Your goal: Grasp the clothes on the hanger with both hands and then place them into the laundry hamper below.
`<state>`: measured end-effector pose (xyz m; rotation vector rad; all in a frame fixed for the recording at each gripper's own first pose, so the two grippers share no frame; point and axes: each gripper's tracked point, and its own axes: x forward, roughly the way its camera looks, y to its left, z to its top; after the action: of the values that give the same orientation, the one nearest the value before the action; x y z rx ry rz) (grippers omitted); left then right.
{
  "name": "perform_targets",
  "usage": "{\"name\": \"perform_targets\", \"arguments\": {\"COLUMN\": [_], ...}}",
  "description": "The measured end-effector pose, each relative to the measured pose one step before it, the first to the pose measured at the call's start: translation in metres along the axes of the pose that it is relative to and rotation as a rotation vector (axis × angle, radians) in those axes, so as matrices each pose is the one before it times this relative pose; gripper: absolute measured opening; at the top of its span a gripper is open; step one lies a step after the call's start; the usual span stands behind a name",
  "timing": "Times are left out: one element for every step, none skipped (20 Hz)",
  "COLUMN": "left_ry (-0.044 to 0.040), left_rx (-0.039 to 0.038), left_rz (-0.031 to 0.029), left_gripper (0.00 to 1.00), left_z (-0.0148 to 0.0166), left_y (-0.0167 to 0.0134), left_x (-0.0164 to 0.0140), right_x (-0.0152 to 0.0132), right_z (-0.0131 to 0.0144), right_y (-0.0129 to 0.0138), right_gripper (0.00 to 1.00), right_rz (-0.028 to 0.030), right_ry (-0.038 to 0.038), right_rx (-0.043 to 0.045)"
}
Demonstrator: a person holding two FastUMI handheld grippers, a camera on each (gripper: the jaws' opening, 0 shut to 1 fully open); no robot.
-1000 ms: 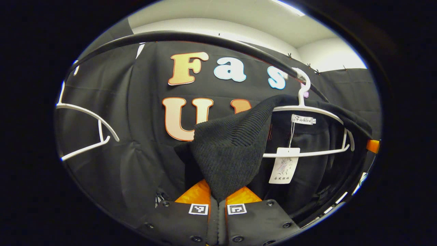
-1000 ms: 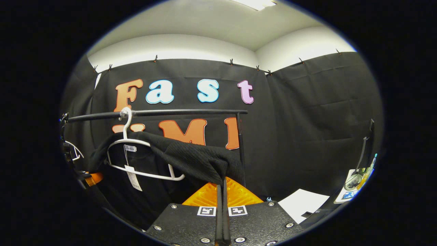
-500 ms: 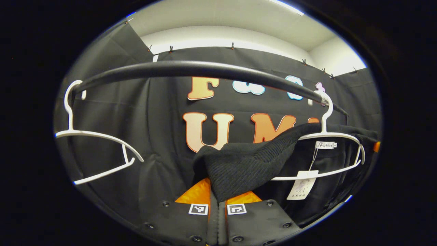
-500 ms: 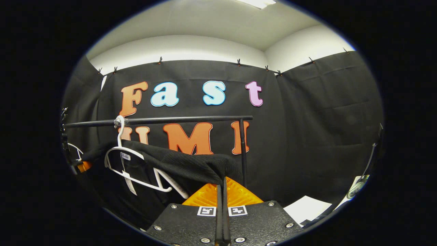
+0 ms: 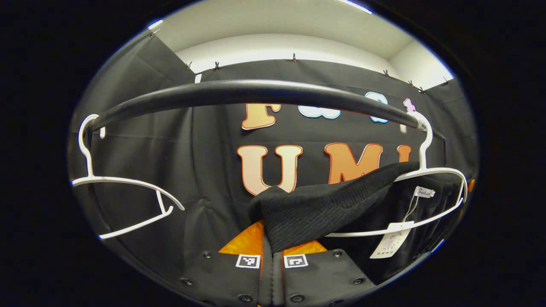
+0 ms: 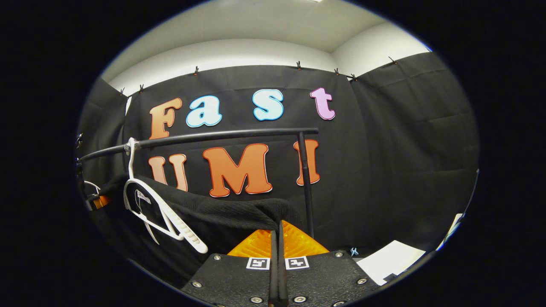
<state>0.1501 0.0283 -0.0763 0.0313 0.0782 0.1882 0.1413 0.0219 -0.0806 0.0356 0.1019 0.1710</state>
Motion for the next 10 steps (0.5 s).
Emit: {"name": "perform_targets", "arguments": {"left_ry": [0.00056,0.00140,0.00213,0.00650,0.00865,0.00844,0.00994,0.00814,0.00604,0.00308], "left_rx": [0.00466,0.00285,0.00084,0.00024,-0.00354,-0.00662,-0.01050,-0.01146,-0.00321,0.00713], "left_rz": [0.01273,0.01298,0.01003,0.01019,0.00715,0.00580,0.00020,-0.00224,-0.00196,-0.00011], "left_gripper": [0.06,0.06,0.06,0.06,0.06,0.09,0.08,0.06,0.06,0.06], "left_z": [-0.00016,-0.00066,-0.00132,-0.00472,-0.00511,-0.00514,-0.00462,-0.00337,-0.00313,-0.00318], "left_y": [0.00341,0.00255,0.00143,0.00350,0.00425,0.00563,0.00246,0.00050,0.00129,0.00049], "left_x": [0.00510,0.00544,0.00534,0.00284,0.00368,0.00609,0.00340,0.00307,0.00244,0.00332], "right_x": [0.00581,0.00587,0.00531,0.00557,0.00563,0.00699,0.00612,0.00606,0.00671,0.00588], "right_z": [-0.00508,-0.00676,-0.00717,-0.00975,-0.00916,-0.00973,-0.00905,-0.00980,-0.01195,-0.01020], "right_y": [0.00161,0.00364,0.00312,0.00270,0.00177,0.00227,0.00152,0.00022,-0.00080,0.00080], "right_gripper": [0.00,0.00,0.00,0.00,0.00,0.00,0.00,0.00,0.00,0.00], "right_rz": [0.01148,0.01207,0.01249,0.01311,0.01316,0.01244,0.00962,0.00887,0.00751,0.00563], "right_ry": [0.00361,0.00537,0.01153,0.01614,0.01871,0.01716,0.01811,0.01897,0.01983,0.01802], "right_rx": [0.00709,0.00956,0.01387,0.02093,0.02655,0.02835,0.02407,0.01767,0.01766,0.01725]}}
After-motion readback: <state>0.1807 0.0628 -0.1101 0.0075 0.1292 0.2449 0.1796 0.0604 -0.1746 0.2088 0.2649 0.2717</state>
